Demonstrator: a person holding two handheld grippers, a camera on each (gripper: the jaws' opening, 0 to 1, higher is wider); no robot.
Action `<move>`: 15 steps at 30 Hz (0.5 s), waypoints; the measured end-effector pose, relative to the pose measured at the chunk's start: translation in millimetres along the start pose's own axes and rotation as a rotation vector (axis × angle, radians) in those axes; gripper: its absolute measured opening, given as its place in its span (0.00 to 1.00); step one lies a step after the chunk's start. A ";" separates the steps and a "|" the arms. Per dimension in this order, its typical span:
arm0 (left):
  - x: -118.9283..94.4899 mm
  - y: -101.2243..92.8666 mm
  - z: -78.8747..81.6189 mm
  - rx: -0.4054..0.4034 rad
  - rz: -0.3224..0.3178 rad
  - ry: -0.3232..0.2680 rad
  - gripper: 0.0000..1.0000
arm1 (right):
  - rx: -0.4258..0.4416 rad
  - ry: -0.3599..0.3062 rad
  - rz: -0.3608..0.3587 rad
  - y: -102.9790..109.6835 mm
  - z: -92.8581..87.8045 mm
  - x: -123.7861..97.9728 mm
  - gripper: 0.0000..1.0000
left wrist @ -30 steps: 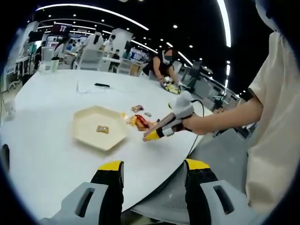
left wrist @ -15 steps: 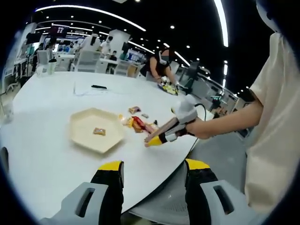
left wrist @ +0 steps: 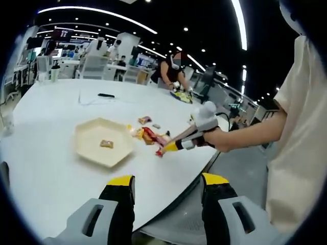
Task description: Place the target food into the container with the food tongs after gripping and lifting it, then release it inside without dropping or visibly crushing the food.
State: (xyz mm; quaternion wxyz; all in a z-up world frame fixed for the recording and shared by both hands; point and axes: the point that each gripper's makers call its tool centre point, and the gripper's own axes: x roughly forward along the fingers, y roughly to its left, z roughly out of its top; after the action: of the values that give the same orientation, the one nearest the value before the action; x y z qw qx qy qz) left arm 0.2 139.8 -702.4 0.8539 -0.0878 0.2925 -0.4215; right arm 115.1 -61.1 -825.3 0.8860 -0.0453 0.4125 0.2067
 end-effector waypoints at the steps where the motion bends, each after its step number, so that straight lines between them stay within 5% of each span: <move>1: 0.1 0.5 1.1 -0.002 0.003 -0.003 0.50 | 0.009 0.000 -0.004 -1.4 -0.5 0.1 0.26; 15: 4.0 -3.5 -2.7 -0.005 0.000 0.024 0.50 | 0.004 0.037 -0.002 2.1 -4.0 17.7 0.26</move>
State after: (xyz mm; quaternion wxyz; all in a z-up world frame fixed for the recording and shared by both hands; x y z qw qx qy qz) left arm -1.8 134.8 -704.9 0.8500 -0.0849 0.3039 -0.4219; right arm 121.5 -54.3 -841.0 0.8786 -0.0479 0.4292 0.2040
